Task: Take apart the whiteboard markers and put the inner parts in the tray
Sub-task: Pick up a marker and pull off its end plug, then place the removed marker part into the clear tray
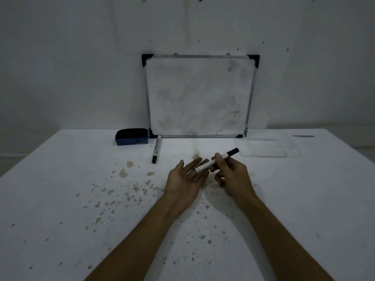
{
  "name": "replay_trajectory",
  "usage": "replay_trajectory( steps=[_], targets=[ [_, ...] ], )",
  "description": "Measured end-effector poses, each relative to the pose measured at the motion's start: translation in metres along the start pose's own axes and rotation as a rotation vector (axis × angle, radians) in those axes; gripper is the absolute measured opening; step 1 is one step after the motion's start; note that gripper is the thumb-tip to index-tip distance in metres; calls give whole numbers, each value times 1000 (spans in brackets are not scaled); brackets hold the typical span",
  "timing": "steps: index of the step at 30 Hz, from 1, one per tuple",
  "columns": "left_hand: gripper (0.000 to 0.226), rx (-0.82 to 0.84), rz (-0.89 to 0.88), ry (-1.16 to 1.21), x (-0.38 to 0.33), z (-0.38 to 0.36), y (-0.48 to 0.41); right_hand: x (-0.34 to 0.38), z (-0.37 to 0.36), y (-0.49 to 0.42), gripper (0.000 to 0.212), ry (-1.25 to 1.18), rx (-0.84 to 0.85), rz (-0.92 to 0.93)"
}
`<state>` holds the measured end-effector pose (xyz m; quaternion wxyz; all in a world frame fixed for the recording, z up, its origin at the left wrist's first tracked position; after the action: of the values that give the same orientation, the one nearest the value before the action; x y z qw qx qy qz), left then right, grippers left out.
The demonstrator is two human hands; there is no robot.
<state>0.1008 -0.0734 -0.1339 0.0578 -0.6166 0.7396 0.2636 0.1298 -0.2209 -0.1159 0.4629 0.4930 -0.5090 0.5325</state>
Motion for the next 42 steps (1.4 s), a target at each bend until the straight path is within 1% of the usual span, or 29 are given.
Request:
replay_trajectory(
  steps=[2,3,4,5,6,7,9,11,13,16,19,21,24,26,28,30,32,34,36,37,39,42],
  targets=[
    [56,53,52,51,8,-1,-3,10,2,4,30,68,-62,148],
    [56,70,76,41,11,-1,-4,16,2,7,27,146,-96,247],
    [55,83,103,7,12,-1,-5,18,-3,12,24,247,-89,346],
    [54,93,135,-35,13,0,-6,16,-13,19,24,367,-39,422],
    [53,95,159,-69,14,1,-6,12,-23,25,25,488,27,461],
    [50,82,158,-95,13,2,-5,9,-30,30,27,567,56,469],
    [48,57,111,-124,8,5,-7,11,-30,31,28,540,8,482],
    [47,89,75,-115,4,4,-7,20,-21,28,20,462,-80,503],
    [45,95,57,-185,2,3,-9,26,-8,23,19,420,-145,467],
    [38,123,61,-416,0,4,-12,24,7,14,21,362,-185,323],
    [31,212,19,-562,-7,5,-14,16,17,3,20,98,-140,130],
    [27,235,-38,-601,-13,7,-13,15,22,1,20,-24,-154,80],
    [30,207,-152,-781,-26,8,-10,19,29,3,24,-93,-195,85],
    [26,203,-255,-940,-41,7,-5,23,35,5,25,-119,-201,95],
    [21,180,-379,-1072,-56,9,4,26,42,6,27,-124,-172,85],
    [18,125,-549,-1178,-63,15,17,27,46,8,26,-111,-111,70],
    [20,28,-726,-1234,-63,22,29,24,43,11,22,-21,-63,62],
    [21,-24,-807,-1228,-61,27,37,17,33,16,20,188,-64,86],
    [20,-30,-849,-1267,-60,27,39,11,19,21,21,497,-95,190],
    [19,-33,-861,-1315,-59,27,39,10,11,25,23,613,-106,253],
    [19,-34,-873,-1386,-57,29,39,6,-2,29,26,741,-95,345],
    [16,-24,-881,-1381,-58,32,38,1,-10,31,26,904,-114,415]
  ],
)
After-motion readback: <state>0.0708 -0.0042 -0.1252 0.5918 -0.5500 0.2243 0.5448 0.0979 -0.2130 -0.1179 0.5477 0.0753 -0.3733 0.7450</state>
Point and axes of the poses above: each hand's wrist, its own y-axis away from the middle knuckle, its own z-axis out of the back of the hand, x = y × z, the point moved 5 cm from there along -y, towards the middle knuckle, and after that the axes turned 7 degrees about y, right-handed, at the moved point
